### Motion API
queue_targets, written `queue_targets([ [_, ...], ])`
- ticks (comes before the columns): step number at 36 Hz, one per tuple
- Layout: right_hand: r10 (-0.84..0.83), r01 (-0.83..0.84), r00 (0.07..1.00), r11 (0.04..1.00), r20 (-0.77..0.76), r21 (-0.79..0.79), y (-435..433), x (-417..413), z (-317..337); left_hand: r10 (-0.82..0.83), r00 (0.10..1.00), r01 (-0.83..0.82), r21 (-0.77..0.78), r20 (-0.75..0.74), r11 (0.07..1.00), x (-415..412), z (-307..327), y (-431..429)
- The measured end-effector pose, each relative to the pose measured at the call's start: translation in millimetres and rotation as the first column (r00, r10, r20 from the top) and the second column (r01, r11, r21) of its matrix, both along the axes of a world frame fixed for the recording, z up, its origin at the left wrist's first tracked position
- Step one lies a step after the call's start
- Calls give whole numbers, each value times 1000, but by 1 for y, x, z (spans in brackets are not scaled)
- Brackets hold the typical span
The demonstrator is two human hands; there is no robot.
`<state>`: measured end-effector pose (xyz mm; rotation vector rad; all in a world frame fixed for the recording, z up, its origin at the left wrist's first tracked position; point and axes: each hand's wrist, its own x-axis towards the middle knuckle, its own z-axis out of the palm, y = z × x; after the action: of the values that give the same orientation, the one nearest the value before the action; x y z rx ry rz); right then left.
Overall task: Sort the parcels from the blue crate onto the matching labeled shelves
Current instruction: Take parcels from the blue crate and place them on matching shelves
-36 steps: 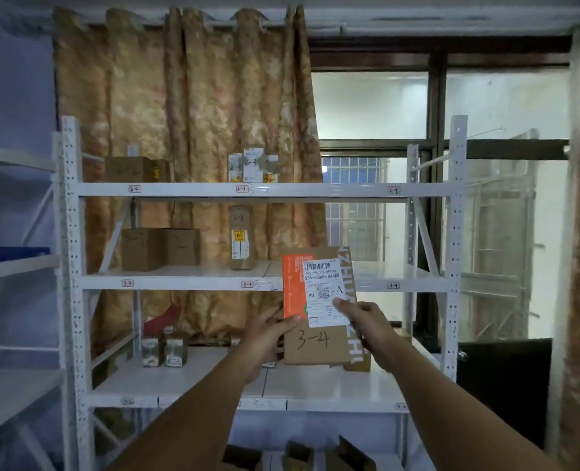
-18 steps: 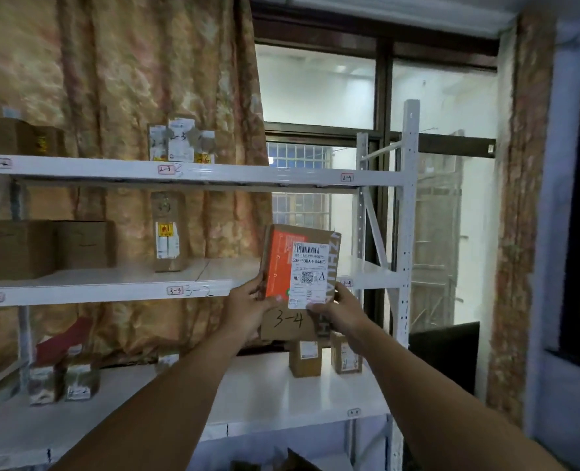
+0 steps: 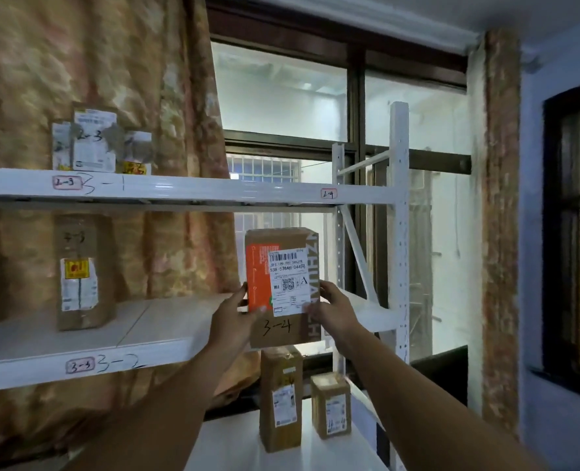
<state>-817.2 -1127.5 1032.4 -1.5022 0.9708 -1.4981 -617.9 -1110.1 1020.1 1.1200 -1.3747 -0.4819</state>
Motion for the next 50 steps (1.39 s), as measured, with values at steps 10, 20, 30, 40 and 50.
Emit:
queue_targets([
  [10, 17, -17, 999, 1000, -36, 6, -134, -26, -6, 26, 999, -27, -8, -34, 1000, -25, -6, -120],
  [20, 136, -137, 991, 988, 14, 74, -248, -35, -13, 130, 991, -130, 25, -25, 991, -42, -5, -206],
  [30, 199, -194, 978, 978, -65, 76, -299, -25, -19, 227, 973, -229, 66, 37, 971, -36, -4, -254],
  [40, 236, -229, 971, 962, -32, 148, -326, -21, -29, 203, 979, -201, 135, -3, 970, -42, -4, -269],
  [50, 188, -159, 978, 951, -87, 264, -304, -25, -28, 187, 981, -196, 286, 57, 938, -30, 0, -248],
])
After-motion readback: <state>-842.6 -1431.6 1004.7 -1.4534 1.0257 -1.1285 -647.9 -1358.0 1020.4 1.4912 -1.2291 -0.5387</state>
